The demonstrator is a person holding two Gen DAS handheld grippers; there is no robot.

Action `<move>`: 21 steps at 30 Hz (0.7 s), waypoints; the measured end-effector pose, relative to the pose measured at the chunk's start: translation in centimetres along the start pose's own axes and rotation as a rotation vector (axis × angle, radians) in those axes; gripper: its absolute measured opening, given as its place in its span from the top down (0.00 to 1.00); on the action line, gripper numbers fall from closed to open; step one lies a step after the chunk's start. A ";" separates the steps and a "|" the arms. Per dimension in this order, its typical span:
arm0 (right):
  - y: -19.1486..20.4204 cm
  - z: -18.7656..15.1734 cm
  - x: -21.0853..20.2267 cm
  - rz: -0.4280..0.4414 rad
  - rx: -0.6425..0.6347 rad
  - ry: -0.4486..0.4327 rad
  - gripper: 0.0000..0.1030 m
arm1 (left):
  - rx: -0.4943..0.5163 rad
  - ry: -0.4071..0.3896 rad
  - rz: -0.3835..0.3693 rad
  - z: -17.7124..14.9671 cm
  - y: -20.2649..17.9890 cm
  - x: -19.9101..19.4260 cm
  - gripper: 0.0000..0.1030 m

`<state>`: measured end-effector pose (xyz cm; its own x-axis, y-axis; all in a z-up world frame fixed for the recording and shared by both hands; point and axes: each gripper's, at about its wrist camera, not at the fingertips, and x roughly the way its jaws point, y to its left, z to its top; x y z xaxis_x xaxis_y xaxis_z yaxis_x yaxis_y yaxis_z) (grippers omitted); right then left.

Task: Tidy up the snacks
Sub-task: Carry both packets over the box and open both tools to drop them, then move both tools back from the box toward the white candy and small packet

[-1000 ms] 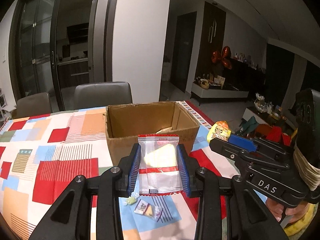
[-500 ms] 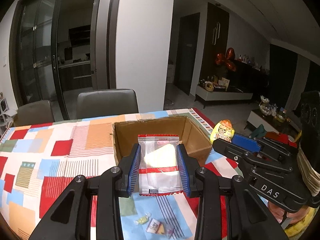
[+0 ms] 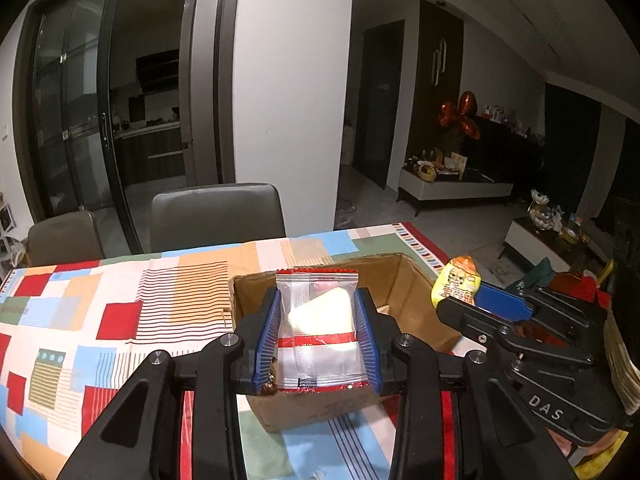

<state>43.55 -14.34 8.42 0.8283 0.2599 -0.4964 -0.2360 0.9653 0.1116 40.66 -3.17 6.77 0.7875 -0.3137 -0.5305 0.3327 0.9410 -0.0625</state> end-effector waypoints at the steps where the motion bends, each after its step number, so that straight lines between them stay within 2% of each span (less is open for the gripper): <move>1: -0.1 0.1 0.4 -0.003 -0.002 0.004 0.71 | -0.004 0.005 0.000 0.2 0.2 0.5 0.63; 4: -0.4 0.6 1.3 -0.016 0.002 0.012 0.71 | -0.011 0.021 -0.003 0.6 0.7 1.6 0.58; 6: -0.6 0.9 2.0 -0.027 0.015 0.018 0.67 | -0.009 0.026 0.011 0.9 0.7 2.1 0.46; 7: -0.7 0.9 2.3 -0.032 0.021 0.030 0.56 | -0.010 0.025 0.016 0.9 0.8 2.2 0.45; 8: -1.0 0.9 2.4 -0.043 0.029 0.034 0.52 | -0.015 0.027 0.019 0.9 1.0 2.2 0.44; 15: -0.4 -0.2 1.1 -0.056 -0.009 0.019 0.52 | 0.049 -0.008 0.056 -0.9 0.4 -0.2 0.34; 21: 1.2 -2.0 -0.9 -0.015 -0.043 0.015 0.52 | 0.087 -0.017 0.063 -3.0 0.0 -2.8 0.29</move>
<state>41.49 -13.47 7.29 0.8242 0.2449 -0.5107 -0.2457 0.9670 0.0671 36.91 -1.89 5.69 0.8165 -0.2570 -0.5170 0.3255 0.9445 0.0445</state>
